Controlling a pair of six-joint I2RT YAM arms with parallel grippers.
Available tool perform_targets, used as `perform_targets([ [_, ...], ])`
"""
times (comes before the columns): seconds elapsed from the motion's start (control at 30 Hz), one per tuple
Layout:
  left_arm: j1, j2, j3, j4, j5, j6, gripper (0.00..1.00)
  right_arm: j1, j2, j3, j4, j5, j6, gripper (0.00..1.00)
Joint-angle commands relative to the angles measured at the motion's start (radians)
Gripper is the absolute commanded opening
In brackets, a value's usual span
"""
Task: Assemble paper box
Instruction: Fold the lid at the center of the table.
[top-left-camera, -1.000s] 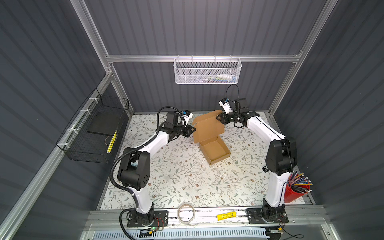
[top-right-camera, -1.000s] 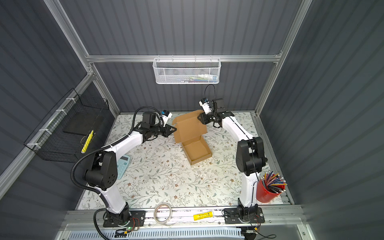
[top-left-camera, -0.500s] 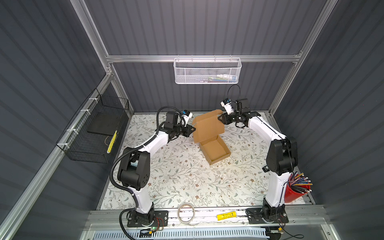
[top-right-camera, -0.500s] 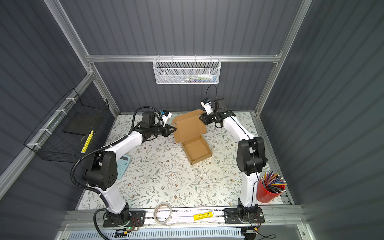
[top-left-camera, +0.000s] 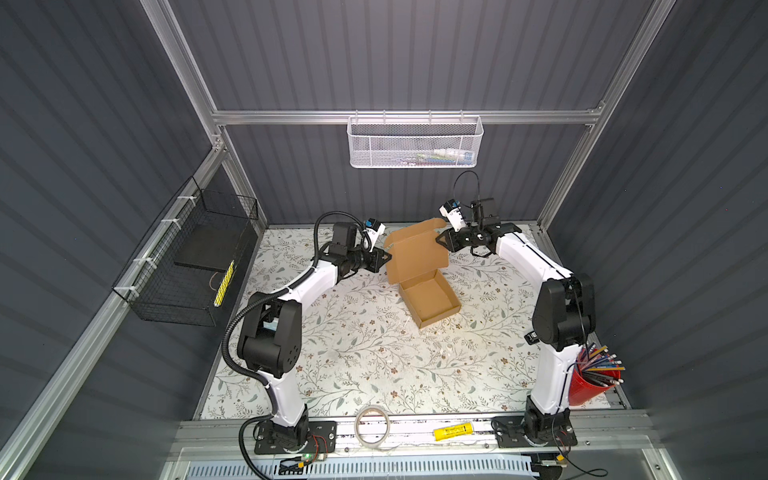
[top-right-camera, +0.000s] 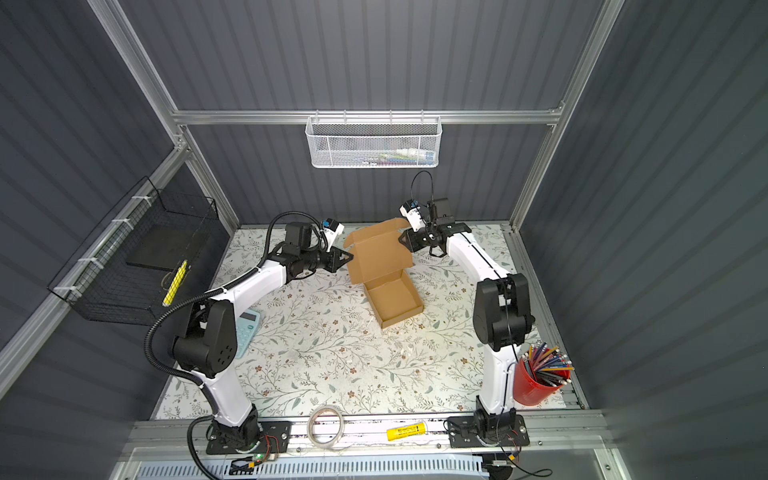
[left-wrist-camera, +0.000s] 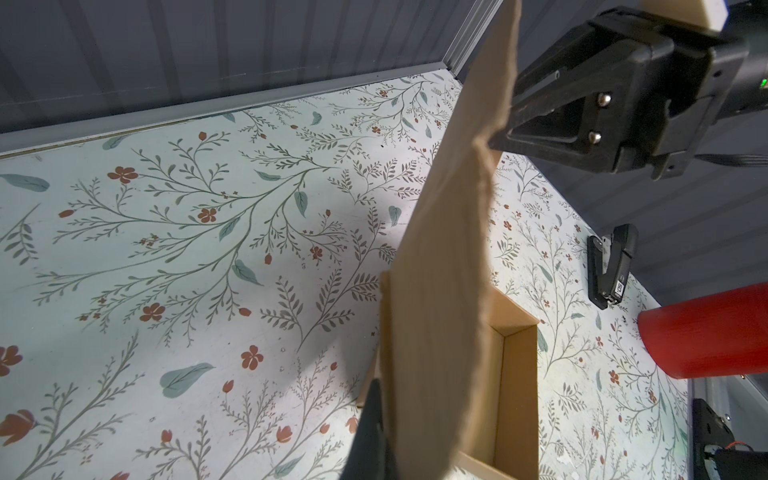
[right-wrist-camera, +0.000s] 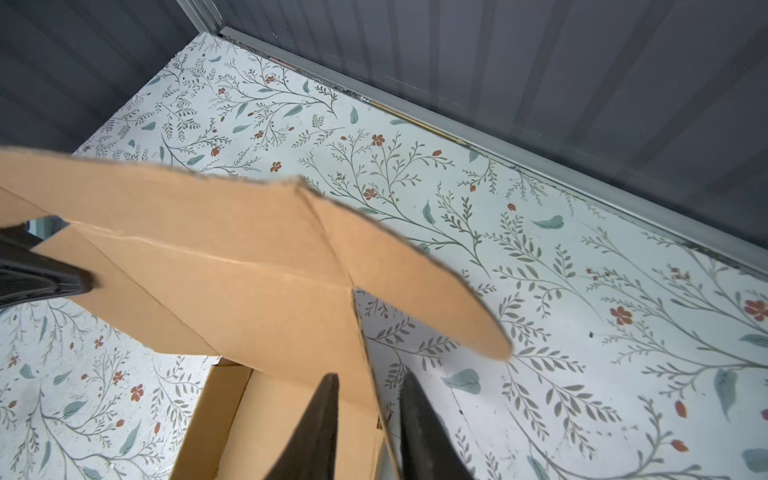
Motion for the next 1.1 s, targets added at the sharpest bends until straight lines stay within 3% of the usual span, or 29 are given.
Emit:
perform_targets([
  [0.0,0.005,0.021,0.035,0.017,0.022,0.003,0.0,0.003,0.014,0.001,-0.007,0.021,0.016,0.2],
  [0.1,0.005,0.024,0.035,0.016,0.011,-0.002,0.0,0.007,0.009,0.001,-0.006,0.051,0.027,0.12],
  [0.27,0.005,0.022,0.074,-0.009,-0.04,-0.02,0.0,0.021,-0.017,-0.024,-0.002,0.105,0.042,0.07],
  [0.7,0.001,-0.03,0.054,-0.055,-0.265,-0.115,0.0,0.114,-0.203,-0.267,0.126,0.343,0.115,0.05],
  [1.07,-0.058,-0.125,-0.065,-0.014,-0.41,-0.149,0.0,0.2,-0.319,-0.404,0.187,0.468,0.168,0.05],
])
